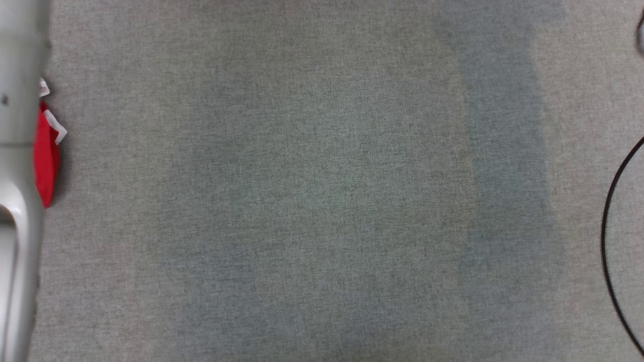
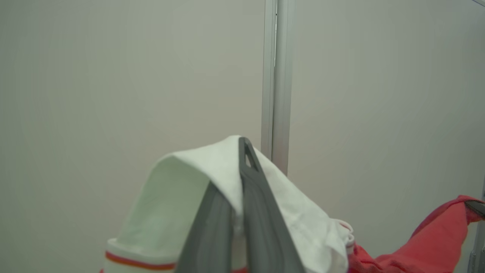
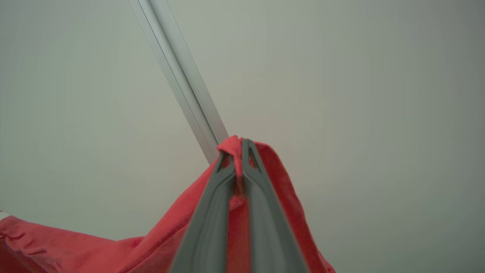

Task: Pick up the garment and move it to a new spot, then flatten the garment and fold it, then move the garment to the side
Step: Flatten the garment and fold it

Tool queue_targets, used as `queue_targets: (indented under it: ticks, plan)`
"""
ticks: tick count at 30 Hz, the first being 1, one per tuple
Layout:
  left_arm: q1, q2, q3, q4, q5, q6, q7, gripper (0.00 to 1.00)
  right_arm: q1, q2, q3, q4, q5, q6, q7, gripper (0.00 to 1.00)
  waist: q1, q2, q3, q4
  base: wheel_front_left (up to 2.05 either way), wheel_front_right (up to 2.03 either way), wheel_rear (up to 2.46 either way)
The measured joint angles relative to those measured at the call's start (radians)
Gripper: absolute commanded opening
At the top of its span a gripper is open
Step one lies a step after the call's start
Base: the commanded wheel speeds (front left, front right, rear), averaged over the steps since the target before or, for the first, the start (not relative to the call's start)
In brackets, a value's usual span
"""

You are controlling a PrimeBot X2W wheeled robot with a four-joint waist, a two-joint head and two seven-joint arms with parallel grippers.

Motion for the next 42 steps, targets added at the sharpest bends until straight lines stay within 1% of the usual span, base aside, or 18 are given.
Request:
queue_targets:
  ticks: [2,5,7,9,12,18,22,25,31,36,42]
  plan:
    - [0.072,0.007,-0.004,-0.009,-0.019,0.000,-0.007,0.00,0.060,0.007,0.018,-0.009,0.020,0.000,-0.002,0.00,0.0000,0.0000,-0.001,0.001,0.00,0.00,0.00]
    - [0.189,0.024,-0.016,-0.048,-0.030,0.000,-0.011,0.00,0.167,0.012,0.028,-0.068,0.033,0.000,-0.003,0.00,-0.0002,0.0000,-0.007,0.001,0.00,0.00,0.00]
    - [0.286,0.035,0.014,-0.110,-0.030,0.007,-0.012,0.00,0.254,0.019,0.038,-0.122,0.025,0.000,-0.003,0.00,-0.0001,0.0000,-0.016,-0.002,0.00,0.00,0.00]
    - [0.392,0.059,0.041,-0.173,-0.025,0.009,-0.012,0.00,0.351,0.030,0.041,-0.174,0.024,0.000,-0.003,0.00,-0.0003,0.0000,-0.028,-0.006,0.00,0.00,0.00]
    - [0.584,0.071,0.075,-0.274,-0.017,0.030,-0.012,0.00,0.494,0.038,0.047,-0.243,0.028,0.000,-0.003,0.00,-0.0003,0.0000,-0.054,-0.006,0.00,0.00,0.00]
    - [0.943,0.051,0.130,-0.467,-0.005,0.083,-0.012,0.00,0.782,0.042,0.053,-0.358,0.048,0.000,-0.004,0.00,-0.0004,0.0000,-0.115,0.007,0.00,0.00,0.00]
    - [1.162,0.018,0.153,-0.556,0.004,0.113,-0.012,0.00,0.957,0.042,0.066,-0.398,0.068,0.000,-0.004,0.00,-0.0004,0.0000,-0.165,0.020,0.00,0.00,0.00]
    - [1.300,-0.003,0.158,-0.597,0.011,0.119,-0.012,0.00,1.064,0.041,0.068,-0.413,0.089,0.000,-0.004,0.00,-0.0005,0.0000,-0.206,0.027,0.00,0.00,0.00]
    - [1.498,-0.040,0.141,-0.633,0.014,0.118,-0.012,0.00,1.240,0.045,0.047,-0.440,0.104,0.000,-0.004,0.00,-0.0005,0.0000,-0.287,0.043,0.00,0.00,0.00]
    - [1.600,-0.039,0.149,-0.645,0.013,0.121,-0.012,0.00,1.364,0.046,0.016,-0.464,0.107,0.000,-0.002,0.00,-0.0004,0.0000,-0.349,0.056,0.00,0.00,0.00]
    - [1.724,-0.040,0.154,-0.694,0.010,0.144,-0.012,0.00,1.511,0.042,-0.035,-0.540,0.100,0.000,0.039,0.00,-0.0004,0.0000,-0.403,0.056,0.00,0.00,0.00]
